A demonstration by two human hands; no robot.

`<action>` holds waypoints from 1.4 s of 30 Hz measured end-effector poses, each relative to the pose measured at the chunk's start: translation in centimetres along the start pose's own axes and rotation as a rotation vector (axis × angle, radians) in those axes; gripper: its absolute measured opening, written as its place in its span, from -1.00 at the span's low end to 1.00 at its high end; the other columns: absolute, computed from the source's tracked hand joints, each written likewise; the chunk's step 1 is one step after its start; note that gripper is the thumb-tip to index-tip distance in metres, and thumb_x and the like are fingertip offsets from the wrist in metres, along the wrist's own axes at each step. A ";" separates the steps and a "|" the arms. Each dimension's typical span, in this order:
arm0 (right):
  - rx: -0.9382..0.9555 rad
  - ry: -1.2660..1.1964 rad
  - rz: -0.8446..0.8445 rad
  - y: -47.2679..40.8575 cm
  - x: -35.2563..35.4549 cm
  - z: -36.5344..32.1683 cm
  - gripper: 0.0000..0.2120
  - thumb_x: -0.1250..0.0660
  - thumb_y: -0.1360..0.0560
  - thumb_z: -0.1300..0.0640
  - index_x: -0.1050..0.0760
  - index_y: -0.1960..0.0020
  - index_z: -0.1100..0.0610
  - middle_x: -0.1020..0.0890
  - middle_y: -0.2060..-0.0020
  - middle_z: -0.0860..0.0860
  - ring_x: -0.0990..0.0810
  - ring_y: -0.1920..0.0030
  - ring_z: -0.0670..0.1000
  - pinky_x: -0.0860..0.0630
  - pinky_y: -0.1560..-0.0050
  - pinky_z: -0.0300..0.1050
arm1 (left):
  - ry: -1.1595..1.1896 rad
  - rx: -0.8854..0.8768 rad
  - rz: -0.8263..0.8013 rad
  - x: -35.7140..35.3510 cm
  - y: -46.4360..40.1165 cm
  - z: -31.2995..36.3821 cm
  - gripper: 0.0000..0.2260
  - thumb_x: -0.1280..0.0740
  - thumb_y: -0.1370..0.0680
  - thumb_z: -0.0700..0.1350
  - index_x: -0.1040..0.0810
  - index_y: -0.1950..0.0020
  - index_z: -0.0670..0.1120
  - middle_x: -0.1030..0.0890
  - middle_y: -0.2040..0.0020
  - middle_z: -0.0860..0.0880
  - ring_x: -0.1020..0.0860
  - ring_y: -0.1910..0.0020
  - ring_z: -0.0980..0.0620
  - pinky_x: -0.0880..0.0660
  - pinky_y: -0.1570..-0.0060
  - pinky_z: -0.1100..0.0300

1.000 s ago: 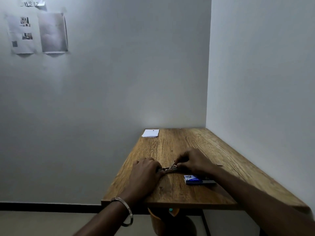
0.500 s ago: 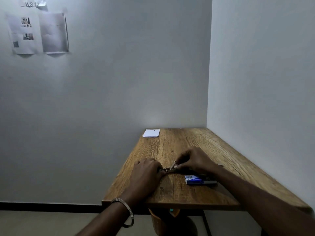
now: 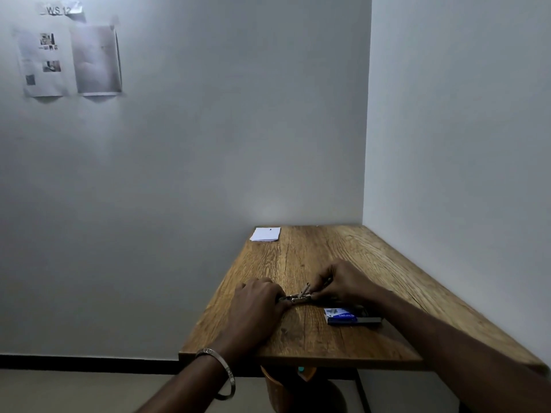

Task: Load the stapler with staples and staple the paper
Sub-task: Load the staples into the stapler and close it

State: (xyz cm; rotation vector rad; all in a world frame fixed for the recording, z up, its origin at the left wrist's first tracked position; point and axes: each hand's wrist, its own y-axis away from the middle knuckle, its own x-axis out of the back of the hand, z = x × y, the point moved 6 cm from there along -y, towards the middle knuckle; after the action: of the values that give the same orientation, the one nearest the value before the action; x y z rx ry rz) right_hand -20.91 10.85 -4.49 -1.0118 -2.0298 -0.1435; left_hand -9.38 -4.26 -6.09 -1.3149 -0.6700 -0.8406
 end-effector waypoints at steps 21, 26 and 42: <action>-0.022 0.030 -0.105 1.3 1.2 0.6 -0.85 -0.46 -0.47 0.26 -0.71 0.04 0.05 -0.73 0.13 -0.11 -0.68 0.02 -0.13 -0.60 -0.01 -0.24 | 0.022 0.003 0.001 -0.1 0.0 -0.2 -0.75 -0.26 -0.55 0.19 -0.59 -0.10 0.10 -0.57 -0.03 0.15 -0.45 -0.01 0.15 -0.40 -0.10 0.11; -0.011 0.083 -0.079 1.4 1.7 0.8 -0.86 -0.48 -0.46 0.26 -0.72 0.05 0.05 -0.74 0.12 -0.08 -0.69 0.03 -0.13 -0.61 -0.07 -0.19 | 0.028 0.007 0.011 -0.1 0.1 -0.2 -0.74 -0.27 -0.54 0.19 -0.60 -0.10 0.10 -0.57 -0.03 0.16 -0.44 -0.01 0.16 -0.36 -0.07 0.12; 0.119 0.062 0.104 1.0 2.5 -1.2 -0.81 -0.51 -0.44 0.18 -0.70 -0.04 0.05 -0.69 0.15 -0.24 -0.65 0.11 -0.34 -0.49 0.15 -0.53 | 0.020 -0.007 -0.010 0.1 0.0 0.2 -0.75 -0.28 -0.55 0.16 -0.60 -0.12 0.08 -0.58 -0.05 0.12 -0.46 -0.01 0.13 -0.44 -0.08 0.11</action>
State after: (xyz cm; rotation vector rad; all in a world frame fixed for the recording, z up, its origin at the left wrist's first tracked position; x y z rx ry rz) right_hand -20.21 12.51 -2.14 -1.0227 -1.9019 0.0016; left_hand -9.29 -4.10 -5.95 -1.3086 -0.6590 -0.8642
